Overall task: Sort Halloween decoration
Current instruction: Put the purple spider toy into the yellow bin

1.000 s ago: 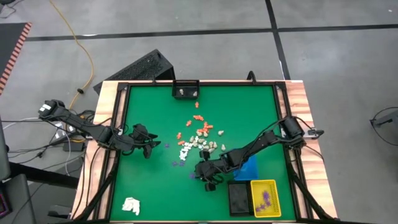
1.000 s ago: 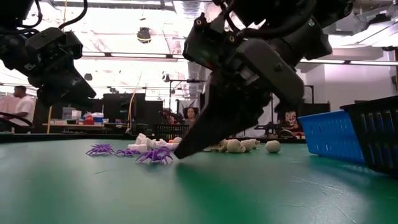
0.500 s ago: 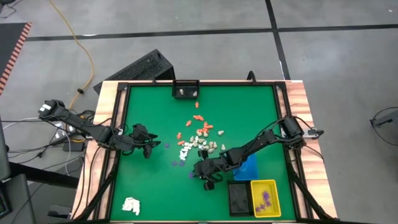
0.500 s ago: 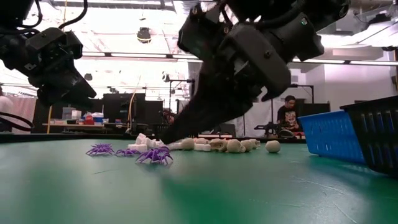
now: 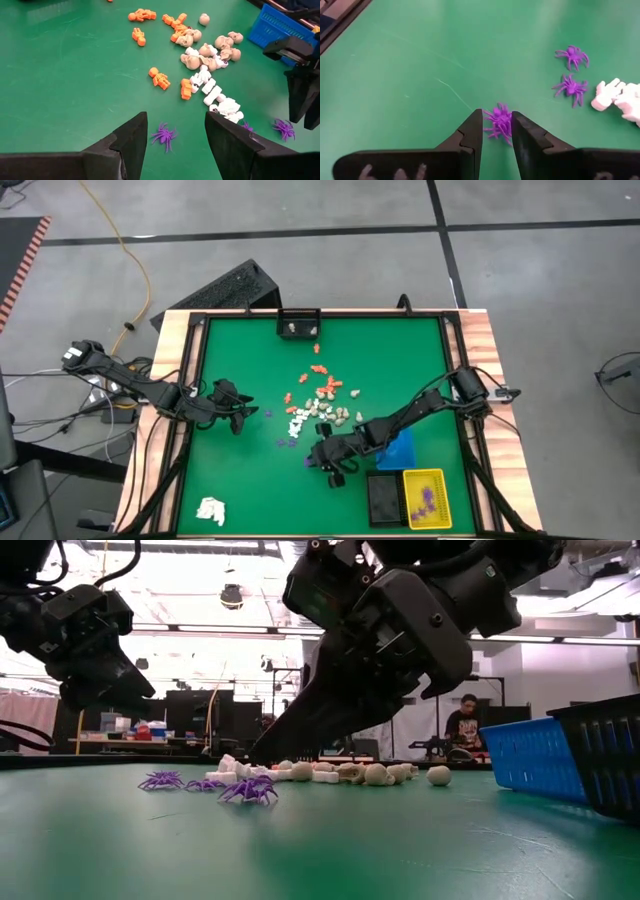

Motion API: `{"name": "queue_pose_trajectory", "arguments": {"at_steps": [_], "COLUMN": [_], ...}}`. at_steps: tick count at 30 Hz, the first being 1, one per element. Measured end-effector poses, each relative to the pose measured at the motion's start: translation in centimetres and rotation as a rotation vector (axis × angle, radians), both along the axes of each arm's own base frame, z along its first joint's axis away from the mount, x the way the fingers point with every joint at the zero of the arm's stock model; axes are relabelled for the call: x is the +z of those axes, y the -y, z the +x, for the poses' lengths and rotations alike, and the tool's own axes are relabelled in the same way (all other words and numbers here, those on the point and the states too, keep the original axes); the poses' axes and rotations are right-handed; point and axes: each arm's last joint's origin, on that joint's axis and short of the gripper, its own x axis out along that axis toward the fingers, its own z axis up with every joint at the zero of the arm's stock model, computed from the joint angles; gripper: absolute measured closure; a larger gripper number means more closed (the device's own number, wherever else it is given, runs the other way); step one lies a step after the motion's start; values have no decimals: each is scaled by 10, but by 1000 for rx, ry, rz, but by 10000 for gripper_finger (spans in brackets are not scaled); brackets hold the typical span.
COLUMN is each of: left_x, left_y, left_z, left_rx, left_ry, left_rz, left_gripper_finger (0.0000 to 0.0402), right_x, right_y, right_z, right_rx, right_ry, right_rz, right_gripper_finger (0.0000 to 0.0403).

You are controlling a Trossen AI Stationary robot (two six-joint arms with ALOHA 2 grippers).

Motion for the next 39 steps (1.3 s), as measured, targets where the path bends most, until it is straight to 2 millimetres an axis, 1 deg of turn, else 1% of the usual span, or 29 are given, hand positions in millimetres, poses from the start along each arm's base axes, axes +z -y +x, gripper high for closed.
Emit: {"name": "queue_pose_trajectory", "arguments": {"at_steps": [5,10,13,16,21,22,26,30,35,39], "left_x": [0,0,0,0,0,0,0,0,0,-1], "left_y": [0,0,0,0,0,0,0,0,0,0], "left_z": [0,0,0,0,0,0,0,0,0,0], "left_rx": [0,0,0,1,2,2,4,1,0,0], "left_ry": [-1,-2,-2,-2,-1,-1,0,-2,-3,-7], "left_rz": [0,1,1,2,2,2,3,1,2,4], "left_gripper_finger": [213,213,213,213,213,213,213,213,213,213], "right_x": [-13,-11,-11,-11,-13,-14,-13,-9,2,7], "right_y": [0,-1,0,0,4,4,4,4,4,3], "right_z": [4,7,7,7,7,7,6,5,4,2], "right_rx": [-3,-8,-26,-32,-59,-67,-74,-90,-90,-99], "right_ry": [-7,-8,-4,-4,-36,-42,-47,-38,-7,-2], "right_rz": [-2,4,-7,-10,4,11,16,-5,7,-2], "right_gripper_finger": [300,301,308,333,392,397,401,402,403,403]}}
